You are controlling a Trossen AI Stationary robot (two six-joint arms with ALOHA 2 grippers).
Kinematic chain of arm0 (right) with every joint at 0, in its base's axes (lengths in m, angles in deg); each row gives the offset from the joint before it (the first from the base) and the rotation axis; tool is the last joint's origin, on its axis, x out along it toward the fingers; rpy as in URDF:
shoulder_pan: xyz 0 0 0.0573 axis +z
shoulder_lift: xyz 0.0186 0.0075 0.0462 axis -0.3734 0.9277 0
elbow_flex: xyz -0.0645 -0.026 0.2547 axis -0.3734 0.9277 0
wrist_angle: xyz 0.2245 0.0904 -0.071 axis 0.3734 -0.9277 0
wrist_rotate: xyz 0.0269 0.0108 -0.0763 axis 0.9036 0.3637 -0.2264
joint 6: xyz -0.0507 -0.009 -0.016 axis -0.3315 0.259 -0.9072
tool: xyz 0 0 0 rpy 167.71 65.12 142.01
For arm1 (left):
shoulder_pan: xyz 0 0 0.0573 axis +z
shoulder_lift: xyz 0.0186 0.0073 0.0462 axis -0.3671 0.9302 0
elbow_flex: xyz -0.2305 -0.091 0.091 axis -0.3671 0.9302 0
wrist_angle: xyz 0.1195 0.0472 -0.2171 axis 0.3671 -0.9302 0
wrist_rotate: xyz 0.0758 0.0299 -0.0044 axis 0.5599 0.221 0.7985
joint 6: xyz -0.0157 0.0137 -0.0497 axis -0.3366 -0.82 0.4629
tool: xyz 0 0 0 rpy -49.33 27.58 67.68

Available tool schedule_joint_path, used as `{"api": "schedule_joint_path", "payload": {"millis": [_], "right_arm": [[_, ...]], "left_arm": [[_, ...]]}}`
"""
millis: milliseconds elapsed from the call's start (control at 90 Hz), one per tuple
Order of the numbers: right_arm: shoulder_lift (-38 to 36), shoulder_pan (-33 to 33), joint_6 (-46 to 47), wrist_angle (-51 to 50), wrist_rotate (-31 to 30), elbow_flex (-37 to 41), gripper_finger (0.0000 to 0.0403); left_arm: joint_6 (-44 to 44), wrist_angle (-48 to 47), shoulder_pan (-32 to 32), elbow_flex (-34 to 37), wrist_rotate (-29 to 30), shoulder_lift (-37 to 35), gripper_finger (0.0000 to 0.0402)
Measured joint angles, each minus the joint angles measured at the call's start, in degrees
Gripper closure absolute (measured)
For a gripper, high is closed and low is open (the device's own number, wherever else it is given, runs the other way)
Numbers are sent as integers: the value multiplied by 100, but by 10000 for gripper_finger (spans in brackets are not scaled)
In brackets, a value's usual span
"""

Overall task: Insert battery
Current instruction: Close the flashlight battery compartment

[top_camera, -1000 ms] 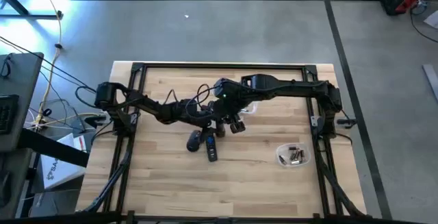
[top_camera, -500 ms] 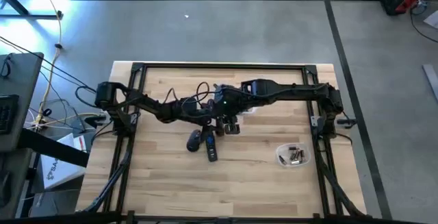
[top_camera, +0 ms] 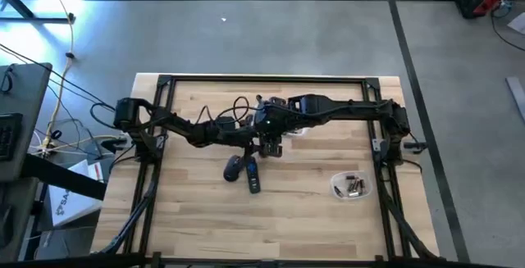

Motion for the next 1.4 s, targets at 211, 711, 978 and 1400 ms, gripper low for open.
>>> {"api": "schedule_joint_path", "payload": {"millis": [211,711,978,1400], "right_arm": [[15,-5,631,-60,-477,0,274],[38,-137,2506,-36,-898,2,274],[56,-231,3349,-174,-1076,2,274],[55,-234,3979,-125,-1248,23,253]], "left_arm": [[93,-134,-71,-126,488,1,257],[183,-236,-123,-213,1317,1,257],[75,-984,-210,-654,1800,0,257],[182,-1081,-39,-677,1636,1,257]]}}
